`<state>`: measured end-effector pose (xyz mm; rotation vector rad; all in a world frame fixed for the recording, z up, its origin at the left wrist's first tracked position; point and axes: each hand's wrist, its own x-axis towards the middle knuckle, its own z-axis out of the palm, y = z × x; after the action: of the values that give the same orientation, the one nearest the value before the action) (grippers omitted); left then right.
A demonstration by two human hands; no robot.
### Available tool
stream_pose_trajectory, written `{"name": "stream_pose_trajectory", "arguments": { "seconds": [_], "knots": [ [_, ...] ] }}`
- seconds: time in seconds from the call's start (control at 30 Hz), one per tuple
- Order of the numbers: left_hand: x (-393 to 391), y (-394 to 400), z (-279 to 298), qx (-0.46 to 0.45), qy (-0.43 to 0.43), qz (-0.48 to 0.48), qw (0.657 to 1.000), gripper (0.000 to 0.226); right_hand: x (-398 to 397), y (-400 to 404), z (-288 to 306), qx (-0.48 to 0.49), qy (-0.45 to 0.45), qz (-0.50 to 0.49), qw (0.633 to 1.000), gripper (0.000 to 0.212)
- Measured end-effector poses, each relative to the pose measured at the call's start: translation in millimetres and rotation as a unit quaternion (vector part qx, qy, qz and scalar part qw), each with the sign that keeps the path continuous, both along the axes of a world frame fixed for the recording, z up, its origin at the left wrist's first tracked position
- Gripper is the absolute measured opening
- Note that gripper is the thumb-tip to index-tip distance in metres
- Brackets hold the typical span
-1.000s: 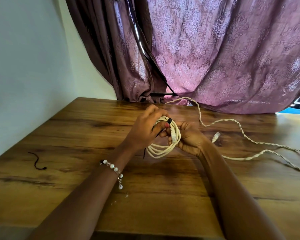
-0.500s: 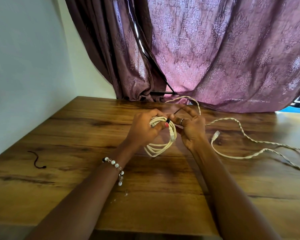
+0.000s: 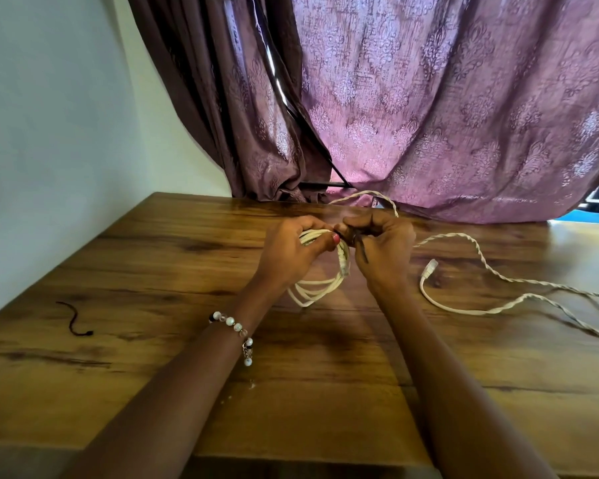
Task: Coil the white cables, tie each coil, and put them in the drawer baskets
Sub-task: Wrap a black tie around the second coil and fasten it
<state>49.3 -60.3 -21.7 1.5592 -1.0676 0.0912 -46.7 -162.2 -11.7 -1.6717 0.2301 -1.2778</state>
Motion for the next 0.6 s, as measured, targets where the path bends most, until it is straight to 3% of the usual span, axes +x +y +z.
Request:
{"name": "stream_pose_trajectory", "arguments": {
  "seconds": [0.17,0.23,0.3,0.43,0.6],
  "knots": [
    [-5,-2,1,-0.044,-0.007,0.015,0.999,0.012,0,1,1,-0.069,0.01,-0.054,0.996,0.028],
    [-4,-2,-4,-0.06,0.014,0.024,0.998,0.01,1,1,-1,-0.111,0.017,-0.066,0.992,0.025],
    [-2,-2,-6,-0.079,0.073,0.035,0.994,0.005,4,1,-3,-0.143,0.02,-0.07,0.987,0.022],
    [-2,-2,-1,-0.096,0.244,0.028,0.965,0.004,14,1,-12,-0.161,0.028,-0.047,0.985,0.043],
    [-4,1,4,-0.129,0.421,-0.05,0.896,0.01,18,-6,-19,-0.213,0.073,-0.017,0.974,0.022]
  ]
}}
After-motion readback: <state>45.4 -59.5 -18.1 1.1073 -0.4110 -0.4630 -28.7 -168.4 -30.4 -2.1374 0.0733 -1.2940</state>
